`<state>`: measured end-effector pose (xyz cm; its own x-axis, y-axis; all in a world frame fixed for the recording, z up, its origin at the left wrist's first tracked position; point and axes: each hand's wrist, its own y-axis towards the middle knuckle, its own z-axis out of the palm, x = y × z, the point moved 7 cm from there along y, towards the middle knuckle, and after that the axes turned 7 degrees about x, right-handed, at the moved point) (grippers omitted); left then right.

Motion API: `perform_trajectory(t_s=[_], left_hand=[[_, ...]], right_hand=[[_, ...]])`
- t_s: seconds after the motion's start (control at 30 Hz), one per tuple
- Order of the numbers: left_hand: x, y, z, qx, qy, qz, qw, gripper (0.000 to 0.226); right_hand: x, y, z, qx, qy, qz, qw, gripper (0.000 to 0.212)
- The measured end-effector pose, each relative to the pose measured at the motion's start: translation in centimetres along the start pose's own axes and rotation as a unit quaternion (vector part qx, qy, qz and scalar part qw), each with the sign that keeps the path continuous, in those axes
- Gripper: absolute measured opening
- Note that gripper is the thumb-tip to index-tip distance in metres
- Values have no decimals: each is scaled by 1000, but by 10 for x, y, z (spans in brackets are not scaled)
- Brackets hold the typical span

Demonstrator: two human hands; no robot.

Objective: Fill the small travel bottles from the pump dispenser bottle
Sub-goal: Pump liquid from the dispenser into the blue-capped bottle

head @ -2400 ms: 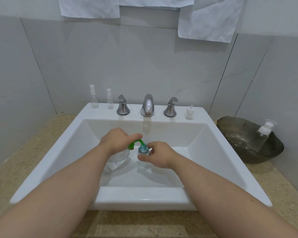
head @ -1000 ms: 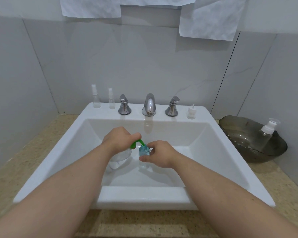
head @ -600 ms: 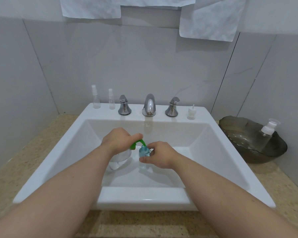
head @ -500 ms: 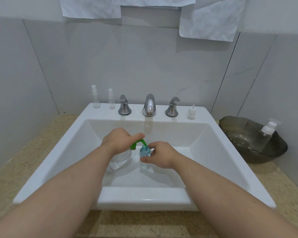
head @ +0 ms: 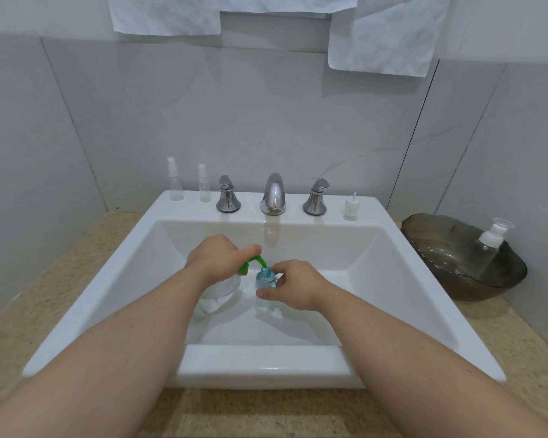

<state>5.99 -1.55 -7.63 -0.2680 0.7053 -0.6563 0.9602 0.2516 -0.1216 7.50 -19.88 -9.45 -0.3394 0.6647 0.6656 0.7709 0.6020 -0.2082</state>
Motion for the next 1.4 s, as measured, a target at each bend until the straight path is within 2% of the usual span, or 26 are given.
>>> perform_trajectory(t_s=[1.4], left_hand=[[-3,-2,1,12,-1,10,1000,54]], right_hand=[[2,0,1,8,-4,-3,1000,40]])
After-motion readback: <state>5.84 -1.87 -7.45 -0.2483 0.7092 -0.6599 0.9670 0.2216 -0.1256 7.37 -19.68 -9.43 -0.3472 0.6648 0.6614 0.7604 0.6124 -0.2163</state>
